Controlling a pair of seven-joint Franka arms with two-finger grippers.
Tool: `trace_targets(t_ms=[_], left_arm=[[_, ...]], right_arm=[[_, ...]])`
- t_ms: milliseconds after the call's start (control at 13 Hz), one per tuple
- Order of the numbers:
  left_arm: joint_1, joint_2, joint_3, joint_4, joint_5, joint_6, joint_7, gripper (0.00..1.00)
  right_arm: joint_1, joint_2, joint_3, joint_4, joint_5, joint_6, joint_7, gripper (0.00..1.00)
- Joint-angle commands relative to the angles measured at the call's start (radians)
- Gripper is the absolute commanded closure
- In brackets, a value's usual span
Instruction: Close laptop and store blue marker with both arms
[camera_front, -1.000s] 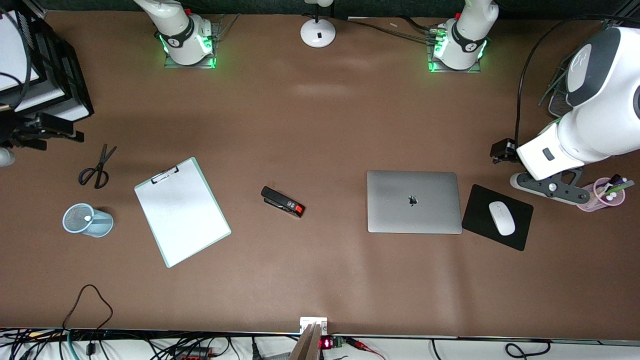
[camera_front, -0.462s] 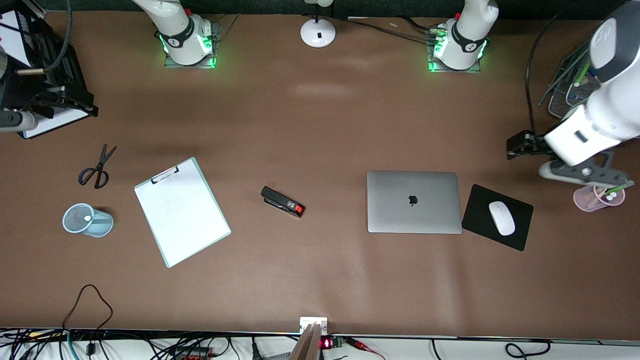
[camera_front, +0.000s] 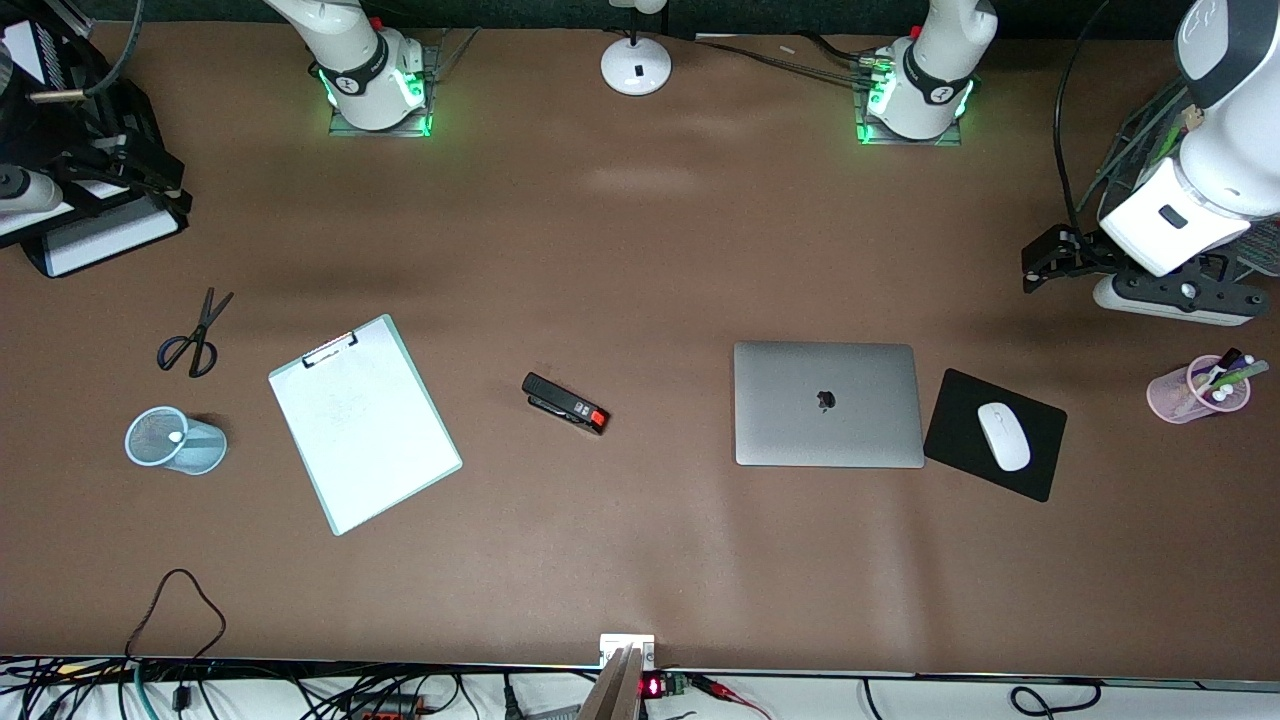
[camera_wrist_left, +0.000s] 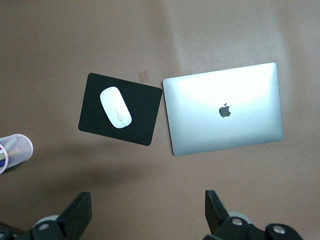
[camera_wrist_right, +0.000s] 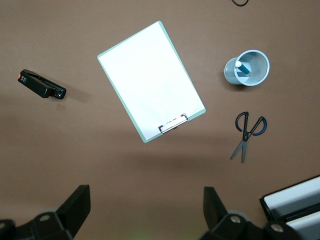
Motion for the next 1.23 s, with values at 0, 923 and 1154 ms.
trace_targets(t_ms=[0,923,1154], left_arm=[[-0.004,-0.012,0.007,-0.013,-0.005,0.006,-0.002,0.00],[-0.004,-0.006,0.004,-0.005,-0.005,-0.017,-0.001,0.00],[-0.004,-0.006,0.004,-0.005,-0.005,-0.018,0.001,0.00]], right_arm=[[0.002,-0.024,0.000,-0.024,0.004,0.015,-0.005,0.00],[-0.001,-0.010,-0.007,-0.007,0.008,0.001,0.001,0.00],[0.001,-0.010,-0.005,-0.007,0.008,-0.002,-0.005,0.00]])
